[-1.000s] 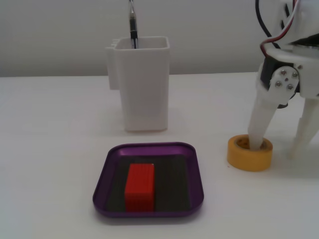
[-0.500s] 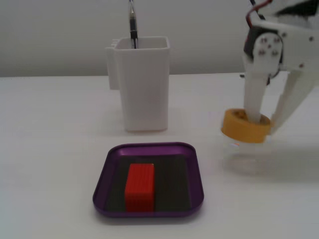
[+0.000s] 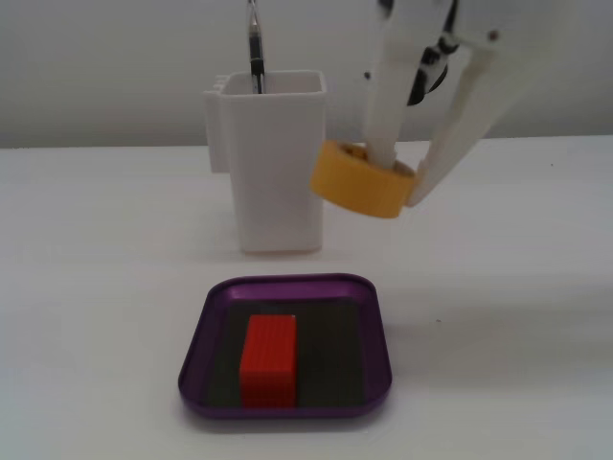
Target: Grab up the yellow tape and put it in the box.
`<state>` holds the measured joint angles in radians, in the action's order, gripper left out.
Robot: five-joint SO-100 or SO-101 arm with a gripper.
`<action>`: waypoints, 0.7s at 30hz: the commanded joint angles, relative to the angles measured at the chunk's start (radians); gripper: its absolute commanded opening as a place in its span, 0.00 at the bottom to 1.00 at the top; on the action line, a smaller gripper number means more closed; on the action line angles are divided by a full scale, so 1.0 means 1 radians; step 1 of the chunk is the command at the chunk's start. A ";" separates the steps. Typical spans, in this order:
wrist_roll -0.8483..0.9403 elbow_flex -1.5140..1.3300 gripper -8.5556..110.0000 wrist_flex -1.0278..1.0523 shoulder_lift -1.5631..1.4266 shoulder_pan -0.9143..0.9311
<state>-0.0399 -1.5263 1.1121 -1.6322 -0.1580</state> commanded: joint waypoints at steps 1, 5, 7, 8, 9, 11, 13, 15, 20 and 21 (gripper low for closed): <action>0.003 0.129 0.07 -0.012 0.106 -0.003; 0.003 0.249 0.07 -0.009 0.224 -0.003; 0.005 0.287 0.07 -0.008 0.265 -0.003; 0.008 0.295 0.07 -0.008 0.284 -0.003; 0.009 0.301 0.07 -0.008 0.301 -0.003; 0.012 0.301 0.07 -0.012 0.330 -0.003; 0.014 0.301 0.07 -0.017 0.354 0.008; 0.014 0.301 0.07 -0.020 0.365 0.049; 0.014 0.301 0.07 -0.021 0.377 0.094; 0.014 0.301 0.07 -0.021 0.377 0.094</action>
<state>-0.0307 -1.2701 1.1014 -1.2425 -0.0690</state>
